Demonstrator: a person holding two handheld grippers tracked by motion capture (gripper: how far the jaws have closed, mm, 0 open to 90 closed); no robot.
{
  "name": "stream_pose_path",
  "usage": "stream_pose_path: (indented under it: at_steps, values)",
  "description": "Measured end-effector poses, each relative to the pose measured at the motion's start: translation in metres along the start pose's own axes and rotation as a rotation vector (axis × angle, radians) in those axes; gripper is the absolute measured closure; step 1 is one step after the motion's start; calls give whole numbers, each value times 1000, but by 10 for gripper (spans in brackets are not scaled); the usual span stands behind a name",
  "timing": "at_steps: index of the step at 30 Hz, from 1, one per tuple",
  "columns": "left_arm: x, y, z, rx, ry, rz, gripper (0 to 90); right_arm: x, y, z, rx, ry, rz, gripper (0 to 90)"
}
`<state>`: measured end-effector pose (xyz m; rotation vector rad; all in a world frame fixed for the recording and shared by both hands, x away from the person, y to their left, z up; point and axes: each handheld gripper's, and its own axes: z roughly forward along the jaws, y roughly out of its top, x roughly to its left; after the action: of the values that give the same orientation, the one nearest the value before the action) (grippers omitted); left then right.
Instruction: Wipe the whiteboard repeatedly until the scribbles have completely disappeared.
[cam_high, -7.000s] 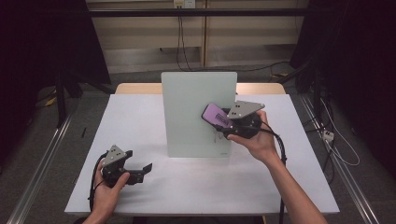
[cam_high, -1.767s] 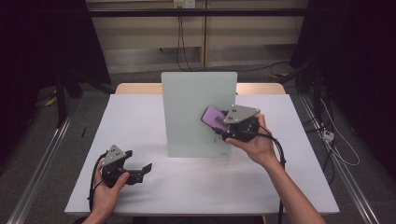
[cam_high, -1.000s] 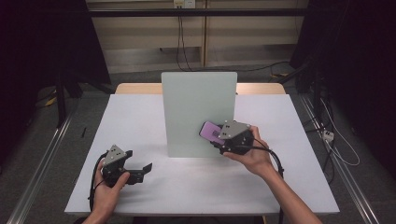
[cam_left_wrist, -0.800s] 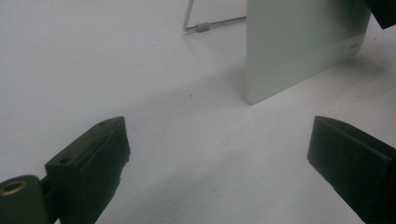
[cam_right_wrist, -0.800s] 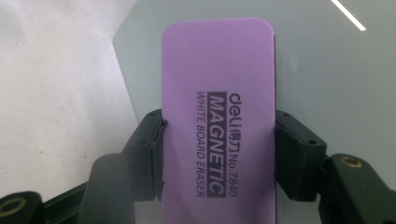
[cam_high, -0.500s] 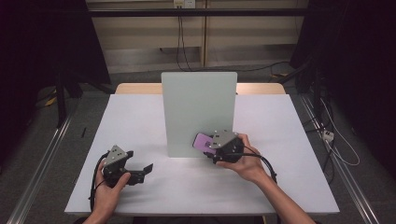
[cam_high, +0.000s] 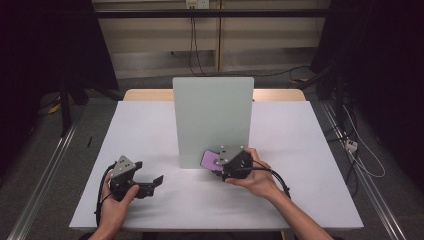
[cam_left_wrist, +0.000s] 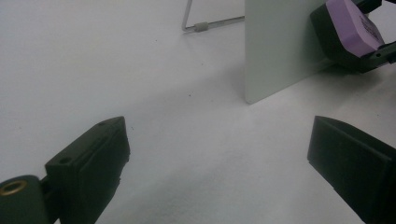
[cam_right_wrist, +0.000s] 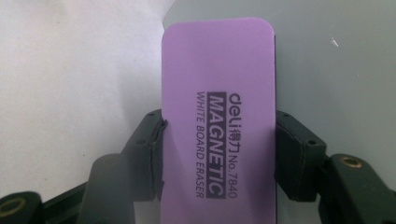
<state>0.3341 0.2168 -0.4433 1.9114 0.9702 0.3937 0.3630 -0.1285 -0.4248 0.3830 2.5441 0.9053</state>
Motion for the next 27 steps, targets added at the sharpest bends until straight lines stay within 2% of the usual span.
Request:
stream_pose_path:
  at_steps: [2,5,11,17,20,23,27]
  values:
    - [0,0,0,-5,1,-8,54,-1,1,-3,-3,-10,0,416]
    - [0,0,0,-6,1,-8,54,-8,1,-12,-28,-32,26,416]
    - [-1,0,0,-8,-1,-5,54,-23,1,-35,-85,-112,64,416]
    - [0,0,-1,-6,-5,2,54,-36,1,-55,-117,-176,95,416]
    - [0,0,-2,-11,-2,-8,54,-42,-1,-65,-137,-205,119,416]
    - [0,0,-2,-11,-2,-8,54,-46,-3,-71,-145,-231,132,416]
    - [0,-1,-2,-10,-4,-11,54,-46,-4,-72,-148,-237,139,416]
